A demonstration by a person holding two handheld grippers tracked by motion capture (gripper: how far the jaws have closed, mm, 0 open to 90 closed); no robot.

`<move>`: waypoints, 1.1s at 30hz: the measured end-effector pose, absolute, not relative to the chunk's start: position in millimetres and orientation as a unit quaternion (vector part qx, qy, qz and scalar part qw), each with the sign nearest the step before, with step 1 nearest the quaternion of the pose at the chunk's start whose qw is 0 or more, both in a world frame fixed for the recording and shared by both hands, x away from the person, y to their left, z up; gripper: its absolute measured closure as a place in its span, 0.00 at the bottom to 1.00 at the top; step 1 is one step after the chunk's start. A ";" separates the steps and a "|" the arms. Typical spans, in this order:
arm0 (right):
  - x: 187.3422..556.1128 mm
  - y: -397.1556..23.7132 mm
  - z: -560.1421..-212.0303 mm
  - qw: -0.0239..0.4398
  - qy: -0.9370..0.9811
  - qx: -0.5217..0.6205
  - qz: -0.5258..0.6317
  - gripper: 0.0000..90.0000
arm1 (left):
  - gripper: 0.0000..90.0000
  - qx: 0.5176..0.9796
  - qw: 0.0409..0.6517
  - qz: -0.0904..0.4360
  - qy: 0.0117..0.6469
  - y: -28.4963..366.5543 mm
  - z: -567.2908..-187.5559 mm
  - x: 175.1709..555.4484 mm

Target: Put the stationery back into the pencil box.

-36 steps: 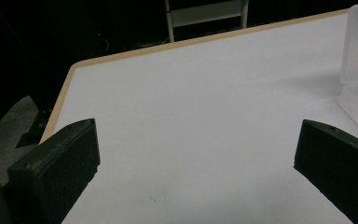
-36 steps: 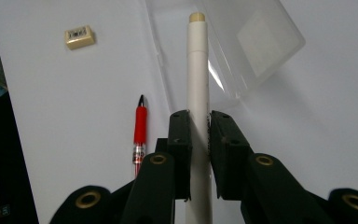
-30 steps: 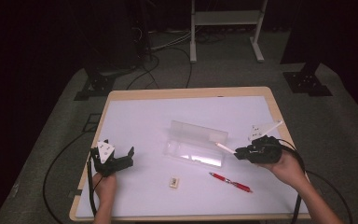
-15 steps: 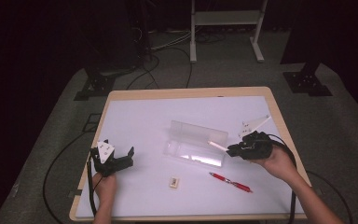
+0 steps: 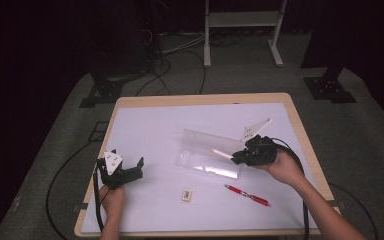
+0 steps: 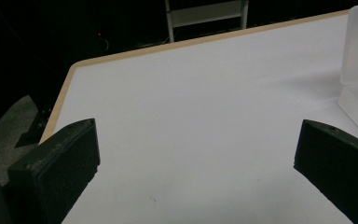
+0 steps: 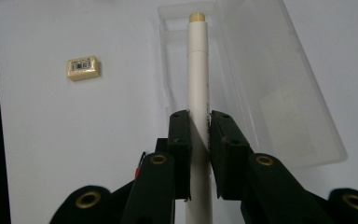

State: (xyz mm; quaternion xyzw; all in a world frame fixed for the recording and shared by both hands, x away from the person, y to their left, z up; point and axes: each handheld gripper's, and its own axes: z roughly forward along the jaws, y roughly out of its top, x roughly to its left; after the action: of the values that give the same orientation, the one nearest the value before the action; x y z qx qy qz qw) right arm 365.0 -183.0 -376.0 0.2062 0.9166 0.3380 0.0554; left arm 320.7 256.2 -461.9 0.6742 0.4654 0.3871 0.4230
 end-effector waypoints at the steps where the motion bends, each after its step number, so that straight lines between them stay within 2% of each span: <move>1: 365.8 -181.9 -376.7 0.054 0.916 0.207 0.338 0.87 | 0.00 0.674 0.424 0.387 0.465 256.2 -461.9 320.7; 33: 395.3 -144.6 -396.5 0.038 0.929 0.199 0.311 0.87 | 0.00 0.673 0.424 0.386 0.467 256.3 -461.9 320.8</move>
State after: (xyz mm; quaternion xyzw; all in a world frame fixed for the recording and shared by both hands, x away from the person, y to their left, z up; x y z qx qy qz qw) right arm 395.3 -144.6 -396.5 0.1992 0.9287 0.3106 0.0376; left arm 320.8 256.3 -461.9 0.6733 0.4667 0.3859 0.4243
